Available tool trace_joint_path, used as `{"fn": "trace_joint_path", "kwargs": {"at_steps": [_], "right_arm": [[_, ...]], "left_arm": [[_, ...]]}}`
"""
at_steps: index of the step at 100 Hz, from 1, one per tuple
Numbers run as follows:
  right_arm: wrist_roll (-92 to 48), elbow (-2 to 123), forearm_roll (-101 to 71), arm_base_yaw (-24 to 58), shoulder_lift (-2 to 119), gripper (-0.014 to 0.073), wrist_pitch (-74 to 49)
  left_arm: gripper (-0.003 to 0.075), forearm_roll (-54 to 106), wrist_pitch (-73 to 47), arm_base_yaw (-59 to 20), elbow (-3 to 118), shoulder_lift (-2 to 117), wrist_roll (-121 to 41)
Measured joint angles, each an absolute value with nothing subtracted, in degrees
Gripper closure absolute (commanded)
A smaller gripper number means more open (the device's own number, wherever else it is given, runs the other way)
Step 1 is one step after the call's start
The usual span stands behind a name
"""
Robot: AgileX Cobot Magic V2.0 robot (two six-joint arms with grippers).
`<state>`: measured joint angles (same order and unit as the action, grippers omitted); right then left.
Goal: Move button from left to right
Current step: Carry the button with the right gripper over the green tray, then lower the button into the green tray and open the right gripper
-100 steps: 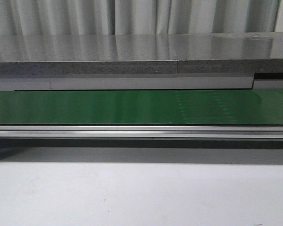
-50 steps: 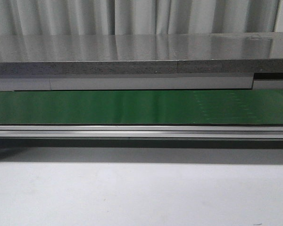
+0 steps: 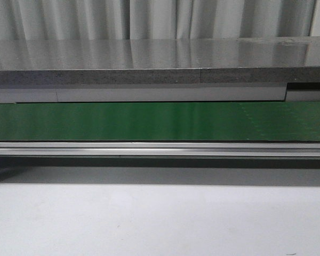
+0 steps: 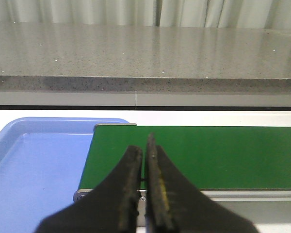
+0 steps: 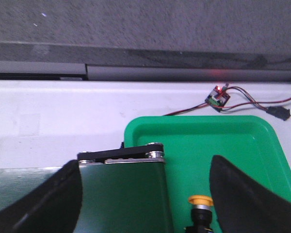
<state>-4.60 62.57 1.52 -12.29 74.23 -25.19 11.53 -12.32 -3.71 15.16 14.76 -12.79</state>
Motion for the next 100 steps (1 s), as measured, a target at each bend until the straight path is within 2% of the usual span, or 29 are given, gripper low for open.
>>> {"fn": "trace_joint_path", "kwargs": {"at_steps": [30, 55, 62, 74, 81, 88, 100], "right_arm": [[-4.6, 43.3, 1.5, -6.0, 53.2, 0.0076, -17.5], [-4.6, 30.1, 1.1, -3.3, 35.8, 0.0080, -17.6], [-4.6, 27.8, 0.0, -2.8, 31.3, 0.0106, -18.2], [-4.6, 24.9, -1.4, -2.4, 25.2, 0.0208, -21.0], [-4.6, 23.9, -1.6, -2.3, 22.7, 0.0298, -22.9], [-4.6, 23.2, -1.8, -2.3, 21.0, 0.0414, -24.5], [-4.6, 22.9, -1.9, -2.3, 20.1, 0.0662, -25.2]], "left_arm": [[0.0715, 11.5, -12.3, -3.7, 15.2, 14.8, -12.8], [0.0715, 11.5, -12.3, -3.7, 15.2, 14.8, -12.8], [0.0715, 11.5, -12.3, -3.7, 15.2, 14.8, -12.8], [0.0715, 11.5, -12.3, -3.7, 15.2, 14.8, -12.8], [0.0715, 11.5, -12.3, -3.7, 15.2, 14.8, -12.8], [0.0715, 11.5, -12.3, -3.7, 15.2, 14.8, -12.8], [0.0715, 11.5, -12.3, -3.7, 15.2, 14.8, -12.8]]}}
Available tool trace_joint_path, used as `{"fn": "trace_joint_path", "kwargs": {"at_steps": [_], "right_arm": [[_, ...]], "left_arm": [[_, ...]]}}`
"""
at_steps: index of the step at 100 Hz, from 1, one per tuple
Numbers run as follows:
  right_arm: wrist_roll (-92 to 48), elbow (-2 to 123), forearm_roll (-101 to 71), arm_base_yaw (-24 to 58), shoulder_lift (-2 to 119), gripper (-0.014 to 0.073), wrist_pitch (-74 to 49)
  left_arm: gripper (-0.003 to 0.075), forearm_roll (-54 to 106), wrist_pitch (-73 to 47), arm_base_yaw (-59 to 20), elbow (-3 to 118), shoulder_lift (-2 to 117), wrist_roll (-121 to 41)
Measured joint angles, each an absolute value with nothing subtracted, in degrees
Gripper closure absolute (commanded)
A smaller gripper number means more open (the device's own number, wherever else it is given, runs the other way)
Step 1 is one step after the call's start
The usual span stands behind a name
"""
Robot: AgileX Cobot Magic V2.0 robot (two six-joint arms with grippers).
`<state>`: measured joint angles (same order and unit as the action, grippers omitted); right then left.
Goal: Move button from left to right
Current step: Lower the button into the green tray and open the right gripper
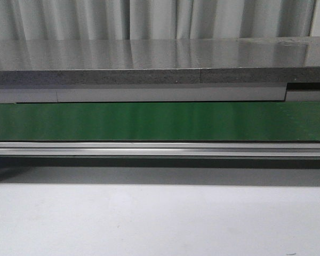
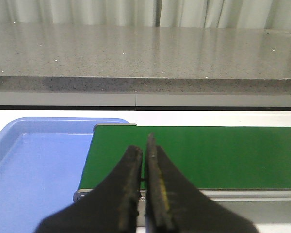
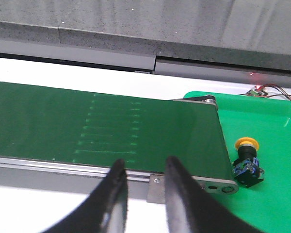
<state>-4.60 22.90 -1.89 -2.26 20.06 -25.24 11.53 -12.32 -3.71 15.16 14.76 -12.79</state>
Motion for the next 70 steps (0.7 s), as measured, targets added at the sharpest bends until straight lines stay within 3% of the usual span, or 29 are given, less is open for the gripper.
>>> {"fn": "trace_joint_path", "kwargs": {"at_steps": [4, 70], "right_arm": [[-4.6, 22.9, -1.9, -2.3, 20.0, 0.0721, -25.2], [-4.6, 22.9, -1.9, -2.3, 20.0, 0.0715, -23.3]], "left_arm": [[0.0715, 11.5, -12.3, -3.7, 15.2, 14.8, -12.8], [0.0715, 11.5, -12.3, -3.7, 15.2, 14.8, -12.8]]}}
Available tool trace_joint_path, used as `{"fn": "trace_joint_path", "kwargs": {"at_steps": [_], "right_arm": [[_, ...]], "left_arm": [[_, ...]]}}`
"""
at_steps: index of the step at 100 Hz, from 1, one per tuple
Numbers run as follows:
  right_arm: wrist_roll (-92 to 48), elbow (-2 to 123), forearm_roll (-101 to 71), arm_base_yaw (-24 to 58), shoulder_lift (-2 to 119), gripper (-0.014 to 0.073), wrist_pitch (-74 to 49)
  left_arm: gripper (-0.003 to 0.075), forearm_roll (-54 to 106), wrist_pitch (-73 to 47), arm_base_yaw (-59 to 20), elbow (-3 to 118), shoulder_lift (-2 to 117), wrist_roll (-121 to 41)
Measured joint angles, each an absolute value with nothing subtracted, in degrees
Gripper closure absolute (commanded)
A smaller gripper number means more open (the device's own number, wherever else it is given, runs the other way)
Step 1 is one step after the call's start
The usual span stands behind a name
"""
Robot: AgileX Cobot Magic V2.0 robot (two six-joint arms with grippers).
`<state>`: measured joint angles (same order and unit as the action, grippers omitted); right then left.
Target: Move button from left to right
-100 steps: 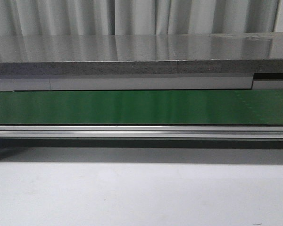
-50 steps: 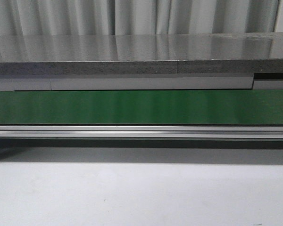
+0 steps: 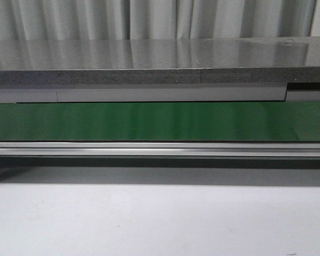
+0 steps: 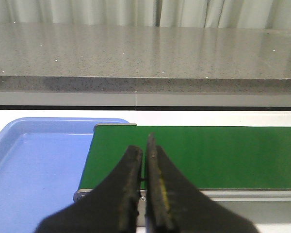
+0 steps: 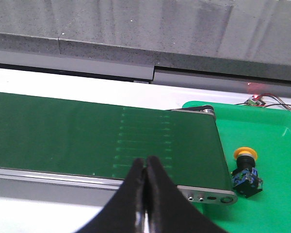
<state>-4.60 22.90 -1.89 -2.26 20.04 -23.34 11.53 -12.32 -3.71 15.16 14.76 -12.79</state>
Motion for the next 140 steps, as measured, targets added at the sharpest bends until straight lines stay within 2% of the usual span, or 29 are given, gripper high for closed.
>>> {"fn": "trace_joint_path", "kwargs": {"at_steps": [26, 50, 93, 140], "right_arm": [[-4.6, 22.5, -1.9, -2.0, 19.9, 0.0715, -22.6], [-3.9, 15.0, -1.9, -0.5, 18.0, 0.0715, -16.5], [-2.4, 0.6, -1.9, 1.5, -0.1, 0.0715, -10.8], [-2.0, -1.7, -1.5, 1.5, -0.5, 0.0715, -8.1]], "left_arm": [[0.0715, 11.5, -12.3, -3.7, 15.2, 14.8, -12.8], [0.0715, 11.5, -12.3, -3.7, 15.2, 14.8, -12.8], [0.0715, 11.5, -12.3, -3.7, 15.2, 14.8, -12.8], [0.0715, 11.5, -12.3, -3.7, 15.2, 14.8, -12.8]]}}
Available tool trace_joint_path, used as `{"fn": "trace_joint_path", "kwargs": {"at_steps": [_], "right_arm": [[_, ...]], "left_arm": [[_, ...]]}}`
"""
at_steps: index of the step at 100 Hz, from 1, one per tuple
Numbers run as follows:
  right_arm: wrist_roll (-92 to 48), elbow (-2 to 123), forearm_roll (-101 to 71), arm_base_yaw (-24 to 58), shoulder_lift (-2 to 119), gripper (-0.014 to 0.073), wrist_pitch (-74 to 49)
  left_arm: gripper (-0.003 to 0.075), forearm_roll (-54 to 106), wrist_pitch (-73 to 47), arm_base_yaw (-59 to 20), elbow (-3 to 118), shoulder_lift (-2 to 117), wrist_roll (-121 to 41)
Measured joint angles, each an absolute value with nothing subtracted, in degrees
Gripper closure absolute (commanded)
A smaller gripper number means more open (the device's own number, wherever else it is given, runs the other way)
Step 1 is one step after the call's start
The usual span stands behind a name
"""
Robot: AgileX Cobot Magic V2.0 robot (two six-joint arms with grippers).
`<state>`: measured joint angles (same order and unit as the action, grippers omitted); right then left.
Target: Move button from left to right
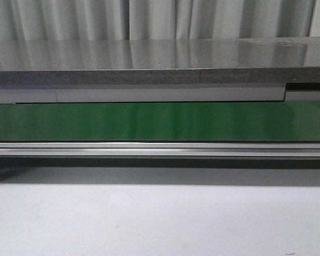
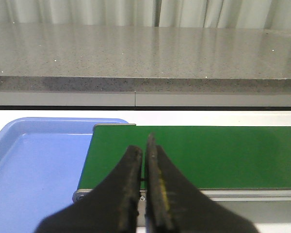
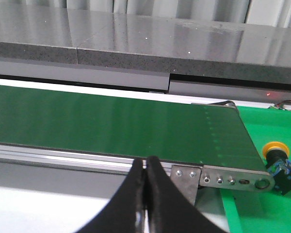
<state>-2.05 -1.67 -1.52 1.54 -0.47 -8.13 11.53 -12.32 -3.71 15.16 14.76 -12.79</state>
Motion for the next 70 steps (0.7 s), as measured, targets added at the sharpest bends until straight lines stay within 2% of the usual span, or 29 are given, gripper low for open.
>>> {"fn": "trace_joint_path", "kwargs": {"at_steps": [70], "right_arm": [[-2.0, -1.7, -1.4, 1.5, -0.5, 0.0715, -6.8]], "left_arm": [[0.0715, 11.5, -12.3, -3.7, 15.2, 14.8, -12.8]]}}
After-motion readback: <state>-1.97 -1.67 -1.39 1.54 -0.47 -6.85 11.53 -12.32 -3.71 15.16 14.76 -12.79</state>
